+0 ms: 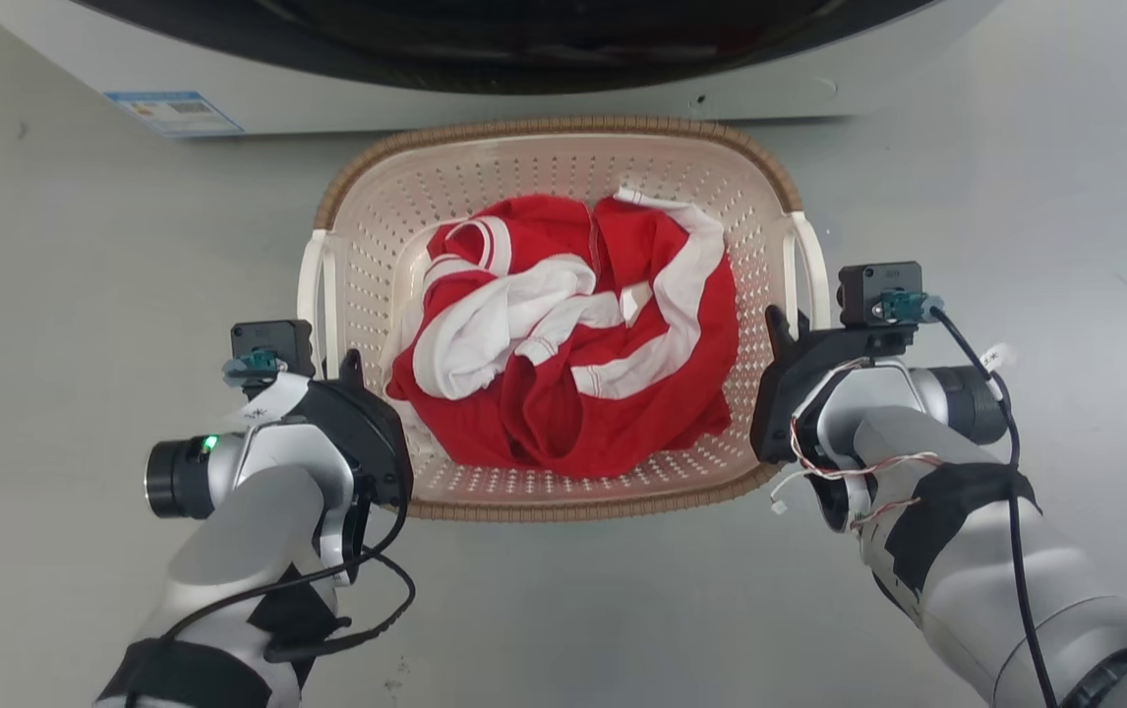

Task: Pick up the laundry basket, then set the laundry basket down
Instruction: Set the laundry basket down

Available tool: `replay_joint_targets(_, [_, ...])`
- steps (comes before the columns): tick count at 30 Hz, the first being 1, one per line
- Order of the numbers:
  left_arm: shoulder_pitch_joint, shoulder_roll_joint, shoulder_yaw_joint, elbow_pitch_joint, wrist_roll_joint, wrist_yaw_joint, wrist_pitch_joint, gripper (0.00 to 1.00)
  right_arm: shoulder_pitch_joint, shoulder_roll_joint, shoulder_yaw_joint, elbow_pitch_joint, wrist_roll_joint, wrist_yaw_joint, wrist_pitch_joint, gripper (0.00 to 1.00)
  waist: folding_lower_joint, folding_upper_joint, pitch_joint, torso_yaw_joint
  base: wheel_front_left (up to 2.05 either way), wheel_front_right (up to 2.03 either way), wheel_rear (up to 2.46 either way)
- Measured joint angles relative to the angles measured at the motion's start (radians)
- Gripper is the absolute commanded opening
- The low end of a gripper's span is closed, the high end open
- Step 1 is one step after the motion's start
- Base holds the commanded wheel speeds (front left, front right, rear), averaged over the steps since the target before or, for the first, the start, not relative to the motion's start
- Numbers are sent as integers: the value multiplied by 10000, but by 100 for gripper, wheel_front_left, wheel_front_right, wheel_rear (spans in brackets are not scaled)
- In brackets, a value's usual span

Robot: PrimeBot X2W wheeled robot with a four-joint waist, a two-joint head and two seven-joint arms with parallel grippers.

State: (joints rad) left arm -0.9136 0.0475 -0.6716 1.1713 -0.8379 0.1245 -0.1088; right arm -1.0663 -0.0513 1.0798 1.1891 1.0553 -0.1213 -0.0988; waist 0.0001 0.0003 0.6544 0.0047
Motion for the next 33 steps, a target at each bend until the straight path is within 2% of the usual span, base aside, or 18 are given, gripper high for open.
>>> replay_joint_targets(13, [-849, 4, 73, 203, 228, -2, -257, 0, -774, 0, 2, 203, -92, 157, -349, 0, 0, 0, 1651, 44, 0, 0, 0])
replay_joint_targets(30, [-1432, 19, 58, 443, 389, -4, -525, 0, -1375, 36, 61, 380, -268, 249, -627, 0, -1, -2, 2494, 60, 0, 0, 0])
replay_joint_targets(31, [-1465, 19, 58, 454, 405, -4, -527, 0, -1378, 36, 63, 387, -268, 249, -656, 2, -1, -2, 2511, 60, 0, 0, 0])
replay_joint_targets(33, [-1480, 13, 52, 485, 408, -4, -560, 0, -1378, 35, 92, 416, -280, 249, -671, 31, -1, -2, 2525, 59, 0, 0, 0])
